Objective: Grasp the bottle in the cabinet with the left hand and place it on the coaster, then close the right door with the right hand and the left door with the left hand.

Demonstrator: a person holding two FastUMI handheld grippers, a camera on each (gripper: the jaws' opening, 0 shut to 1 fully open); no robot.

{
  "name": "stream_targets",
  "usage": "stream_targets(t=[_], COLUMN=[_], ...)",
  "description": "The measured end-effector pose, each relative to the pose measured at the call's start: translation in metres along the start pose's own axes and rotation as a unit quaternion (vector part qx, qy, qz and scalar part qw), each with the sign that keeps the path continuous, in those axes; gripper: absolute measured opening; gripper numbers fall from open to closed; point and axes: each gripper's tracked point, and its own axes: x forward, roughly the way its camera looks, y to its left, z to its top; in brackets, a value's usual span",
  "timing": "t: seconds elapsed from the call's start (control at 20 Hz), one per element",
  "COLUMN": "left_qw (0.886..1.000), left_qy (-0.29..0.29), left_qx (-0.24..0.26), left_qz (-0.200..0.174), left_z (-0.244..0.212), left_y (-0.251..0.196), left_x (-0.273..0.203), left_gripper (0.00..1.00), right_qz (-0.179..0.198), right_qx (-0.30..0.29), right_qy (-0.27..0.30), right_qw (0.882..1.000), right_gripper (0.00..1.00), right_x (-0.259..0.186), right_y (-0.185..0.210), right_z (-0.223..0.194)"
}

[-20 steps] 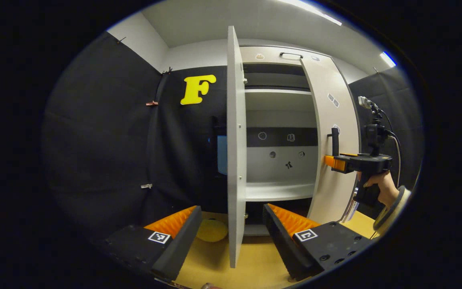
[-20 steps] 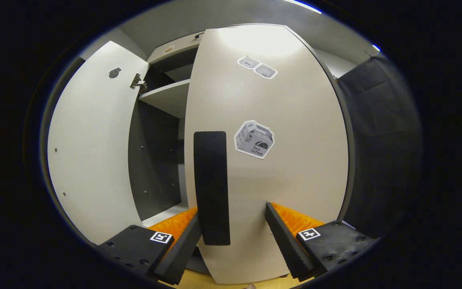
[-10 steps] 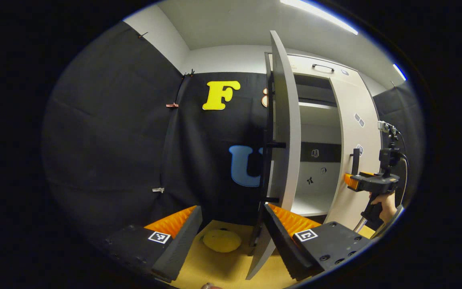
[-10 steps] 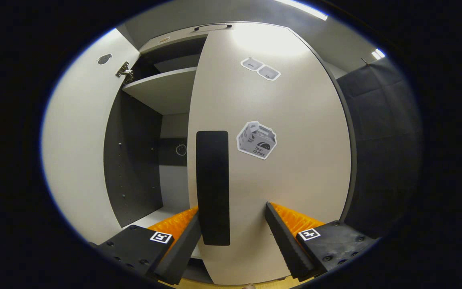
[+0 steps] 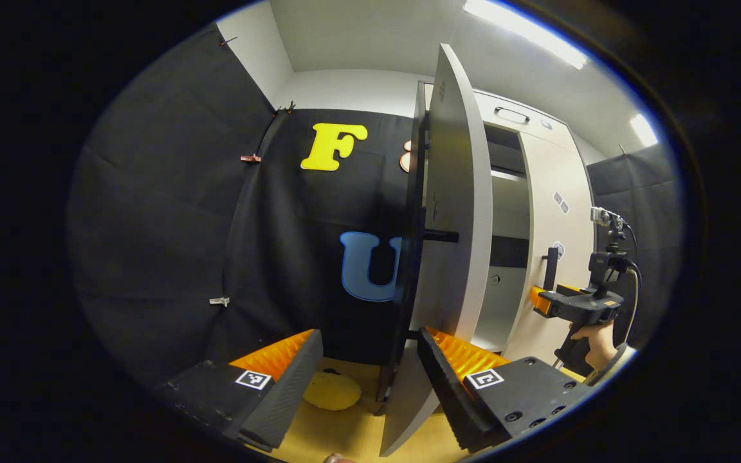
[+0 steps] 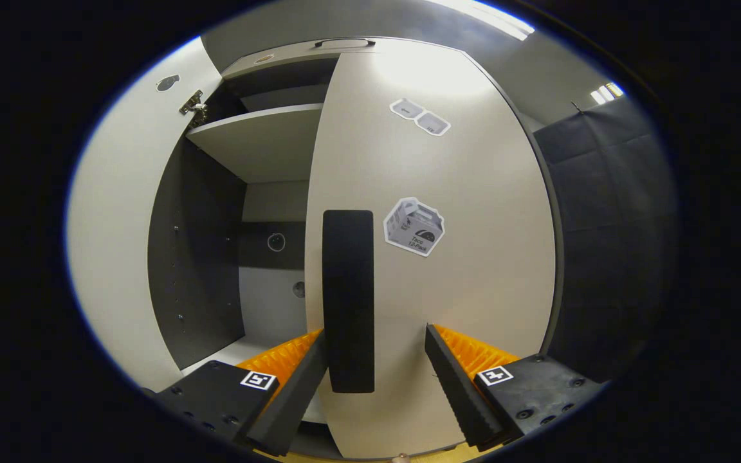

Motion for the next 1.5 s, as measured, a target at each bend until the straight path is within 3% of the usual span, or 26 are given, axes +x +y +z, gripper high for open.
stream_targets(t=[0.2, 0.4, 0.75, 1.0, 1.15, 1.5], left_qw=[1.000, 0.998, 0.987, 0.976, 0.975, 0.972], left_qy=[0.008, 0.010, 0.011, 0.010, 0.012, 0.021], left_qx=[0.013, 0.016, 0.029, 0.011, 0.033, 0.029], left_qz=[-0.026, -0.055, -0.156, -0.215, -0.219, -0.231], left_z=[0.000, -0.001, -0.011, -0.013, -0.014, -0.022], left_y=[-0.008, -0.027, -0.112, -0.167, -0.183, -0.208], left_x=[-0.001, 0.016, 0.036, 0.050, 0.045, 0.034], left_gripper=[0.94, 0.94, 0.94, 0.95, 0.95, 0.95], right_qz=[0.022, 0.021, 0.002, -0.008, -0.010, 0.006], right_qx=[0.014, 0.012, -0.001, -0.013, -0.014, -0.007], right_qy=[0.058, 0.059, 0.032, 0.024, 0.018, 0.029], right_qw=[0.998, 0.998, 0.999, 1.000, 1.000, 1.000], right_gripper=[0.98, 0.97, 0.98, 0.98, 0.98, 0.98], right_x=[-0.013, -0.041, -0.069, -0.096, -0.110, -0.128], right_y=[0.007, -0.010, -0.059, -0.091, -0.105, -0.113], right_z=[-0.028, -0.020, 0.014, 0.030, 0.038, 0.036])
